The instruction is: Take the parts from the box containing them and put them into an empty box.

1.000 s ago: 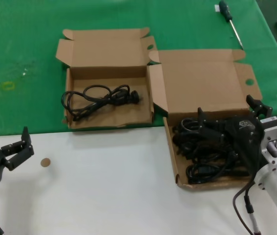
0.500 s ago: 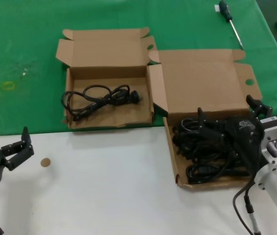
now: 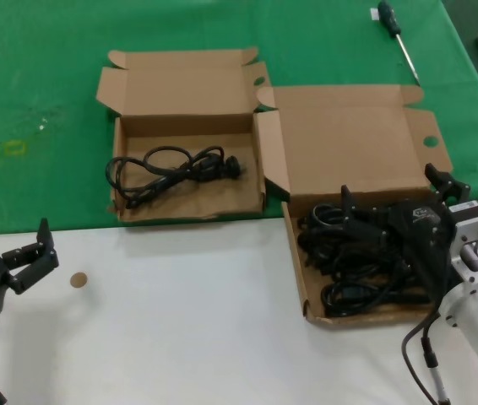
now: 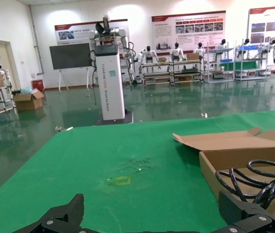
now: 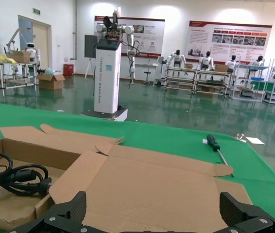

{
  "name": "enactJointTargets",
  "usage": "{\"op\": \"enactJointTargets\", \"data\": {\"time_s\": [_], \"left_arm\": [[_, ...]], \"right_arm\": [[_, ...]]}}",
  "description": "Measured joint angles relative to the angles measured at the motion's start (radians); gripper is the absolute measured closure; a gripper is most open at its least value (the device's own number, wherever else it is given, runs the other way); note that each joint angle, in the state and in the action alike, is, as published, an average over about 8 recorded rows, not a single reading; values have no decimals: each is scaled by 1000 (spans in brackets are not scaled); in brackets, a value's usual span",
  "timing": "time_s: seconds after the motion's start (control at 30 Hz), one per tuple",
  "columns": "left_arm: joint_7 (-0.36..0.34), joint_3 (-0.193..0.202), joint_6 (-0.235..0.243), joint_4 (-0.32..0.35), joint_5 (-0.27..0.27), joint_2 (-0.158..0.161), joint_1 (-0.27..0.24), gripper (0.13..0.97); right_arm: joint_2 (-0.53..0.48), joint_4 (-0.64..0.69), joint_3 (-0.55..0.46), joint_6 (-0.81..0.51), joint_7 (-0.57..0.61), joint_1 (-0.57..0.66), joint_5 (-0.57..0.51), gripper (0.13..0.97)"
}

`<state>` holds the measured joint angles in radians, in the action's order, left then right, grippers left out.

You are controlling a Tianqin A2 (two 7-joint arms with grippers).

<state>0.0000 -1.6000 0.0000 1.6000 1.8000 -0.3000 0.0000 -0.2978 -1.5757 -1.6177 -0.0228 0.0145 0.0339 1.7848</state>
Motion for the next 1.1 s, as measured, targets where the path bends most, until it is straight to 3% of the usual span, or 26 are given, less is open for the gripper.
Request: {"op": "enactJointTargets", "data": {"time_s": [1.1], "left_arm": [[0, 0, 0, 0, 0, 0, 0, 132]], "right_arm": [[0, 0, 0, 0, 0, 0, 0, 129]]}}
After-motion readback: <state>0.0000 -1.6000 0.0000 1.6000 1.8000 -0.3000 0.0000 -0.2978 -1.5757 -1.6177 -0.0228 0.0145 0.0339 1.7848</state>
